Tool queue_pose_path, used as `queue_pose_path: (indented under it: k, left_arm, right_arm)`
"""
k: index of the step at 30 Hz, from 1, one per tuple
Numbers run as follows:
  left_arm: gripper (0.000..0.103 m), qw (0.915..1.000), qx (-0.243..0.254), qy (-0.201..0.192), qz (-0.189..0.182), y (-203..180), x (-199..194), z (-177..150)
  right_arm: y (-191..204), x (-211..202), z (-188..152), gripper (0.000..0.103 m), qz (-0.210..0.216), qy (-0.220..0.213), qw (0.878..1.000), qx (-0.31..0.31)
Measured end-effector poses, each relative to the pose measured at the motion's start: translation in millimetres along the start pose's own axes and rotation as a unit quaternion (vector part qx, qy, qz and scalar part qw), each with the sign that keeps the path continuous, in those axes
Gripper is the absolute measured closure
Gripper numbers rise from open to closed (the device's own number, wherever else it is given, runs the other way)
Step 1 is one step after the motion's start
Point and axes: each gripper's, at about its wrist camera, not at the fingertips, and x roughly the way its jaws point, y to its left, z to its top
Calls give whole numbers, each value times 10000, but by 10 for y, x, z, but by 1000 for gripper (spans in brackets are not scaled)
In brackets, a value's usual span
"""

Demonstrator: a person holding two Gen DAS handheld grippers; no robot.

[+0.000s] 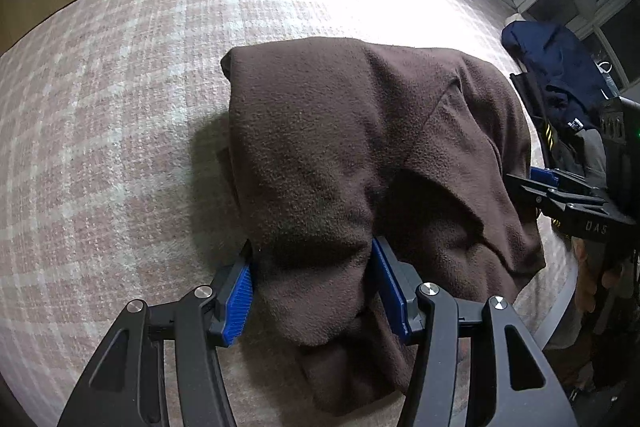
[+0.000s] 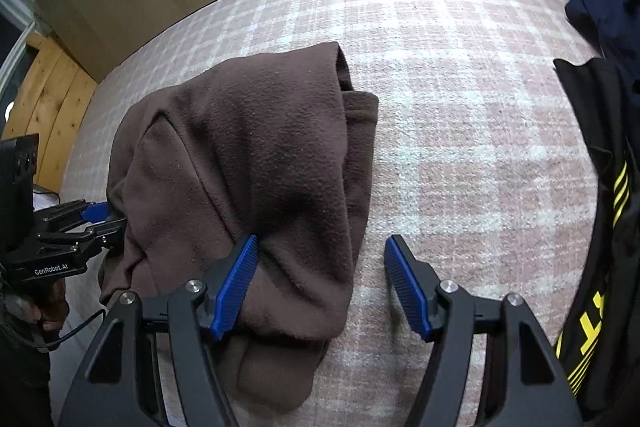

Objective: Fold clothes

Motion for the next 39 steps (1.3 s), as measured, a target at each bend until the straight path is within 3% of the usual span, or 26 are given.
queue_pose_path:
  k: [17, 21, 22, 30, 35, 39]
  left_arm:
    - [51, 9998, -18, 46, 187, -90, 7, -25]
    - [54, 9999, -11, 34, 153, -105, 0, -37]
    - [58, 9999, -5, 41, 121, -109, -3, -38]
    - [67, 9999, -96, -114, -70, -105, -51, -84]
    - [75, 9973, -476, -329, -450, 38, -114, -159]
    - [80, 9972, -406, -430, -458, 2, -201, -175]
  right_arm:
    - [153, 133, 52, 41, 5, -23, 9988, -499]
    - [138, 135, 41, 48, 121, -43, 9985, -533]
    - [130, 139, 29, 55, 268, -52, 9982, -541]
    - [-102, 140, -1, 72, 983, -114, 9950, -163]
    - [-242, 97, 20, 79, 1371, -60, 9905, 17]
    - [-430, 33, 24, 81, 1867, -17, 9815, 416]
